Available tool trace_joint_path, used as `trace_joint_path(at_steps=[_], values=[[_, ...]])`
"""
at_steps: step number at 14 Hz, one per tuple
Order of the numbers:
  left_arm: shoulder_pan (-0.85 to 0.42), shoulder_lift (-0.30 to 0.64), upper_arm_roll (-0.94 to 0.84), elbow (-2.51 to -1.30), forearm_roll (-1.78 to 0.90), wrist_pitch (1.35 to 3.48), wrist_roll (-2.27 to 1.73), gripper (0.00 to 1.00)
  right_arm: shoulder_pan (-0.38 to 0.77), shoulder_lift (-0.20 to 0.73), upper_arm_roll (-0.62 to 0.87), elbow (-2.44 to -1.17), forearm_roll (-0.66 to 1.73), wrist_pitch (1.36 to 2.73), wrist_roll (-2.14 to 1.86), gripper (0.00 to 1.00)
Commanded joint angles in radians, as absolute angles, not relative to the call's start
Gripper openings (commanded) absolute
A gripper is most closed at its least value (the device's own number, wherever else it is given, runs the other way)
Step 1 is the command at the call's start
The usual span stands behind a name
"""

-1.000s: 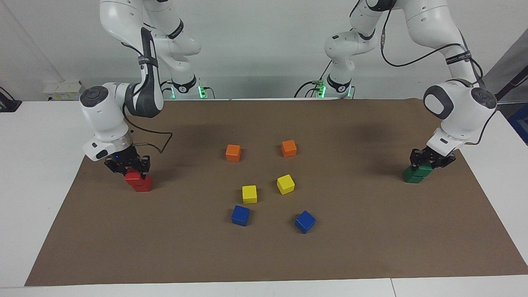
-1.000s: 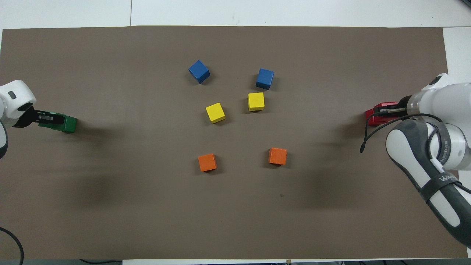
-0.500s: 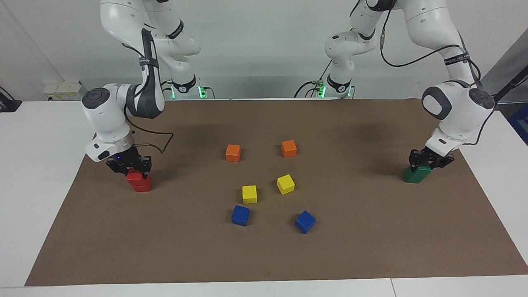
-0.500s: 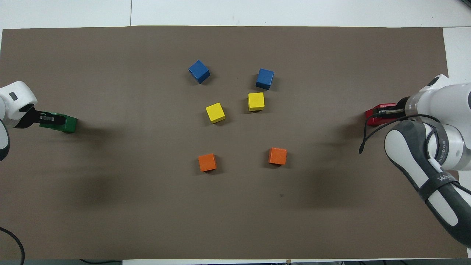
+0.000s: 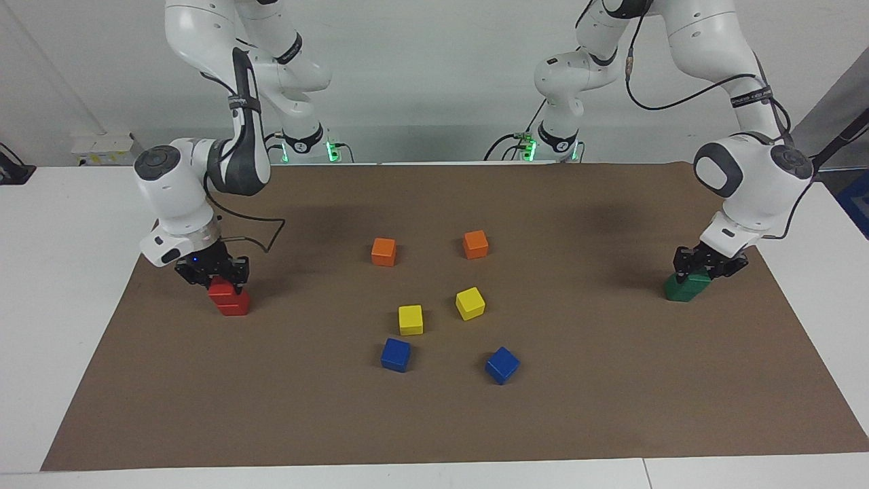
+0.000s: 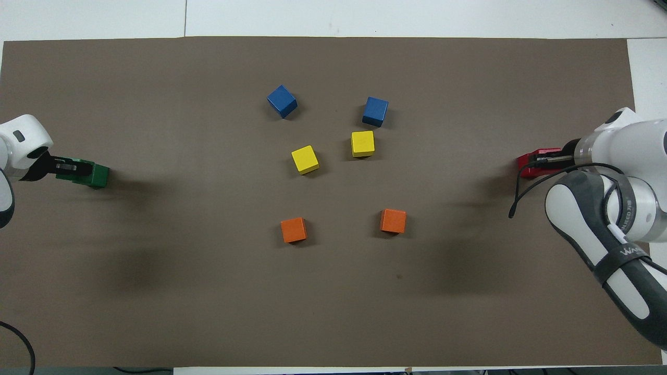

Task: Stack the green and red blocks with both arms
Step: 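Lower the green block onto the green while the right lowers red onto red, then open the left gripper and withdraw it from the green stack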

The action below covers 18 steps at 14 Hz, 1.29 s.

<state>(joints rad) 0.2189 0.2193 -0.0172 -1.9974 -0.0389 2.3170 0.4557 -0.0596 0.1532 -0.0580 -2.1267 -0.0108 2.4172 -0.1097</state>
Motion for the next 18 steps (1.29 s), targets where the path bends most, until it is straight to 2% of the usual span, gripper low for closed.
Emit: trace_joint_path(at_steps=[1,6,10,18], values=[[0.229,0.193,-0.021,-2.033,-0.063,2.338,0.479,1.0,-0.069,0.149,-0.052,-2.141,0.02,2.441,-0.112,0.0],[0.227,0.198,-0.023,-2.016,-0.064,2.318,0.476,1.0,-0.069,0.147,-0.052,-2.141,0.02,2.441,-0.114,0.0],[0.216,0.213,-0.021,-1.872,-0.064,2.162,0.466,1.0,-0.072,0.147,-0.052,-2.141,0.018,2.441,-0.117,0.0],[0.172,0.126,-0.031,-1.684,-0.052,1.864,0.143,1.0,-0.072,0.149,-0.052,-2.141,0.02,2.444,-0.118,0.0]])
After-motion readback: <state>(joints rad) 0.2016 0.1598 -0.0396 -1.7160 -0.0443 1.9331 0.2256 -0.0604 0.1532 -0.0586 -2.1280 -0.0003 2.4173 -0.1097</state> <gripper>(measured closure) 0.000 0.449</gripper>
